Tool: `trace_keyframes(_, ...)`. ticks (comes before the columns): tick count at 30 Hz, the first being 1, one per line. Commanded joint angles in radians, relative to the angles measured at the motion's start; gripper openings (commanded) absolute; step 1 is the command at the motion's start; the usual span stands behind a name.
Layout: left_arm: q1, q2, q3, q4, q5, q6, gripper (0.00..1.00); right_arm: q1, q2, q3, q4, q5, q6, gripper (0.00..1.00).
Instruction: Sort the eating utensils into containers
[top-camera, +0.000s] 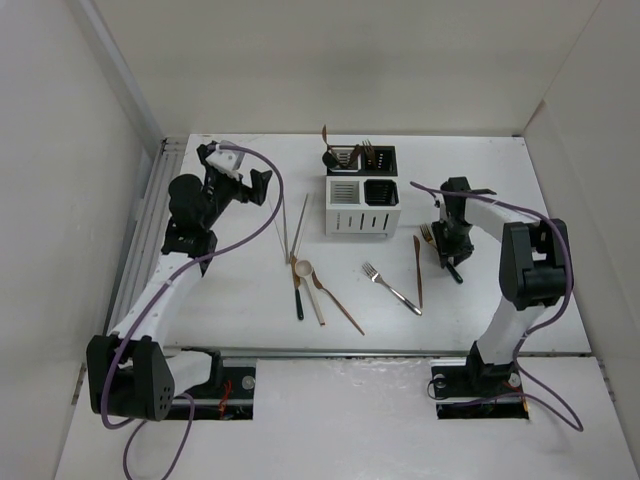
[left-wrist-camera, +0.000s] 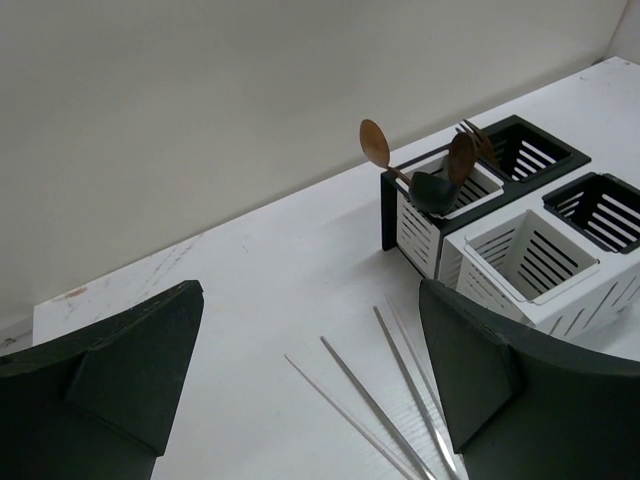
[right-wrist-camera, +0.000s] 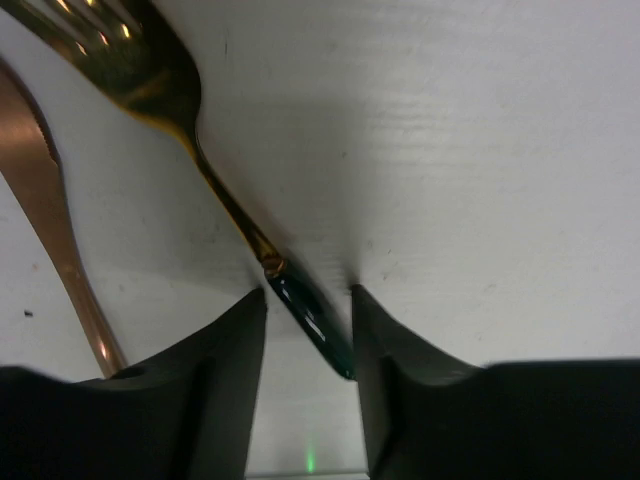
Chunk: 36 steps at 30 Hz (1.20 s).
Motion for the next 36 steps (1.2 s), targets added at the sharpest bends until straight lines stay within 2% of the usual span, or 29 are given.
trace_keyframes(1, 0.003, -0.050, -0.009, 0.096, -0.021, 0.008, 0.87, 0.013, 0.035, 0.001, -0.006, 0.052, 0.012, 0.41)
trace_keyframes(4, 0.003, -0.063, -0.030, 0.108, -0.067, 0.033, 0.90, 0.013, 0.045, -0.008, 0.005, 0.086, 0.012, 0.34)
trace_keyframes(7, 0.003, -0.072, -0.043, 0.108, -0.087, 0.044, 0.90, 0.022, 0.071, 0.018, 0.005, 0.095, -0.002, 0.15)
trace_keyframes(8, 0.003, -0.072, -0.052, 0.108, -0.087, 0.053, 0.90, 0.035, 0.071, 0.029, 0.005, 0.095, -0.002, 0.00)
trace_keyframes(14, 0.003, -0.101, -0.075, 0.098, -0.061, 0.064, 0.90, 0.055, -0.002, 0.047, 0.017, 0.146, -0.033, 0.00)
trace_keyframes(18, 0.003, -0.092, -0.084, 0.017, -0.047, 0.064, 0.88, 0.055, -0.128, 0.163, 0.086, 0.164, -0.008, 0.00)
trace_keyframes(22, 0.003, -0.083, -0.084, -0.062, -0.005, 0.028, 0.83, 0.065, -0.269, 0.211, 0.334, 0.066, 0.043, 0.00)
trace_keyframes(23, -0.011, -0.083, -0.084, -0.079, 0.005, 0.027, 0.83, 0.065, -0.319, 0.198, 0.504, 0.042, 0.053, 0.00)
trace_keyframes(25, -0.022, -0.072, -0.084, -0.124, 0.005, 0.027, 0.82, 0.108, -0.352, 0.139, 0.694, -0.012, 0.053, 0.00)
trace_keyframes(26, -0.037, -0.060, -0.084, -0.140, 0.005, 0.027, 0.82, 0.124, -0.352, 0.128, 0.866, -0.035, 0.034, 0.00)
trace_keyframes(28, -0.050, -0.047, -0.072, -0.178, 0.005, 0.027, 0.82, 0.171, -0.314, 0.150, 0.983, -0.102, -0.019, 0.00)
trace_keyframes(36, -0.059, 0.034, 0.008, -0.223, -0.085, 0.052, 0.82, 0.205, 0.008, 0.357, 1.241, -0.323, -0.042, 0.00)
